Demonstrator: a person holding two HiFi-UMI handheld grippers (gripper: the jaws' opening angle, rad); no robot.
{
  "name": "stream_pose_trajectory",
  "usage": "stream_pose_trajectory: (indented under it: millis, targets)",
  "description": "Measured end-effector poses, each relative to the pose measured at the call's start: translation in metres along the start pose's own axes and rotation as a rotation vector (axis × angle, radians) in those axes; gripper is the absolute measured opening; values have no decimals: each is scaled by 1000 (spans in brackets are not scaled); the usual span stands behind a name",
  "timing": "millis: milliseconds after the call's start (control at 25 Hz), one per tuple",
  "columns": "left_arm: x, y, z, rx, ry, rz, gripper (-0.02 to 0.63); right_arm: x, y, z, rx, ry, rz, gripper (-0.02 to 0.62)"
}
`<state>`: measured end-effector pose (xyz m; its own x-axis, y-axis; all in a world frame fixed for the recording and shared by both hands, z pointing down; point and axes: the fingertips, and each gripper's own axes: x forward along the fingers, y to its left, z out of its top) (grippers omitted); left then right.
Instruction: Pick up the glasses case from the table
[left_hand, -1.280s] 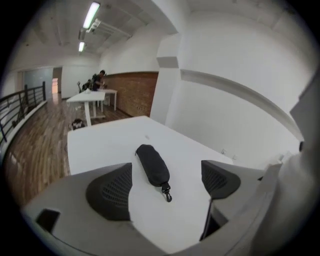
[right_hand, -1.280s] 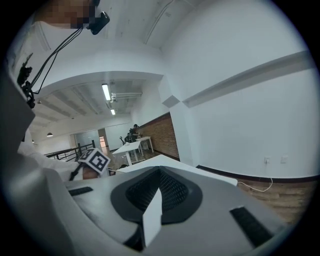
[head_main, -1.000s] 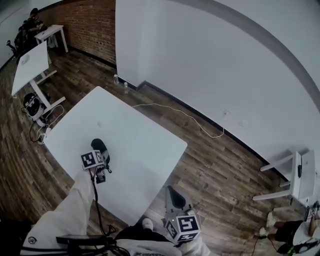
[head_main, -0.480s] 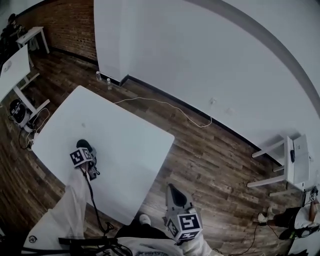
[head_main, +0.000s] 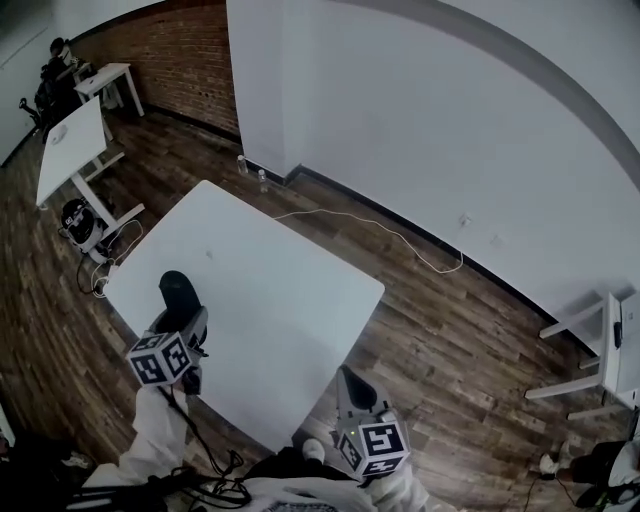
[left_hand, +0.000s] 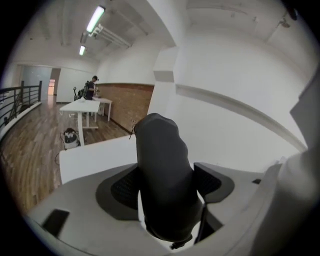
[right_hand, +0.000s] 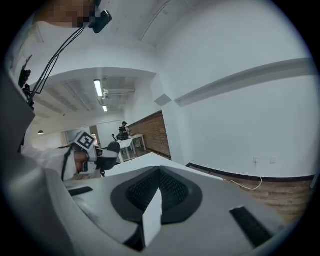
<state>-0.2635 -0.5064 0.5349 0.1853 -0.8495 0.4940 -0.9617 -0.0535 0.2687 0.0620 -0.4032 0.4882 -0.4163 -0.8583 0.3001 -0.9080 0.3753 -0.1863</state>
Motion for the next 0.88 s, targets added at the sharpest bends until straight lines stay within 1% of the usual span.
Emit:
stream_pose_trajectory:
  millis: [120,240,320,440,560,600,880]
  targets:
    - [-62,-32,29,72,-125,-23,342,12,10,7,6,-26,55,-11]
    - [-126,-58,52,194,-278,-42,344,22,32,22,0,-63,124,-12]
    - [-164,-69,60,246,-343,-42,344,26,51,31,-8,-83,172,-11]
    - [-202,-82,61,285,-382,-53,344,24,75,40,-14,-104,224,-11]
    - [-224,-86,56,372,-406,-31,345,18,93,43,-26,-122,261,-12]
    - [-229,-86,55,385,-410,-25,344,15,97,44,-29,-127,269,-11]
    - [-237,-90,50,369,-419,-32,345,0,97,51,-44,-143,264,-11]
